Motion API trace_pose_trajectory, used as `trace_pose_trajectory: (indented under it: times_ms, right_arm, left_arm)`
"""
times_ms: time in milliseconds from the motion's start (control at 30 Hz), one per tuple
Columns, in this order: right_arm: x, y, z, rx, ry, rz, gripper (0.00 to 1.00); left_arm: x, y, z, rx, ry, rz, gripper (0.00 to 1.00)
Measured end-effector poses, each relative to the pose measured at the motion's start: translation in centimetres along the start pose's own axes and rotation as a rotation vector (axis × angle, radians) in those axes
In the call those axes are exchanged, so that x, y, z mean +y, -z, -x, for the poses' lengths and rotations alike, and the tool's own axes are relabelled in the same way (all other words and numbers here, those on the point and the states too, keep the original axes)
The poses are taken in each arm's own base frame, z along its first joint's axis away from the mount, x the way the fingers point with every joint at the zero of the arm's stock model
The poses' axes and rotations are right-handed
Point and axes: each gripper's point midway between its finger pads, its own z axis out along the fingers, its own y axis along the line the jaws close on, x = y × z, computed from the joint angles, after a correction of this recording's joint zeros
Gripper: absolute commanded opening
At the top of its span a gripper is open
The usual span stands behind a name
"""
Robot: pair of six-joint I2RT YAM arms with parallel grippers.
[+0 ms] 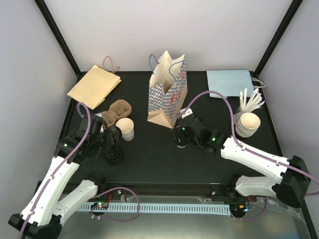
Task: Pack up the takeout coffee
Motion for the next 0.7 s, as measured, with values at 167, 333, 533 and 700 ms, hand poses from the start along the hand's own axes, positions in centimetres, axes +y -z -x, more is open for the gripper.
trace_pose_trajectory:
  times_ms: [167, 333, 533, 700]
  right_arm:
    - [-2.1, 0.0, 0.7, 0.004, -0.079, 0.011, 1.0]
    - [-3.2, 1.2, 1.9, -0.025, -0.149, 0.07, 1.0]
    - [-4.4, 1.8, 2.0, -0.025, -0.227, 0.148, 1.0]
    - [-5.8, 2.3, 0.9, -0.018, -0.302, 0.198, 1.0]
  left_arm:
    - [-2.8, 0.8, 0.7, -0.01, -0.084, -0.133, 0.63]
    - [-7.7, 1.0, 0.1, 0.022, -0.185, -0.33, 0.62]
    - [-14.8, 1.3, -2.0, 0.049, -0.362, -0.523, 0.6]
    - [-19.7, 1.0, -4.1, 0.032, -0.509, -0.617, 0.6]
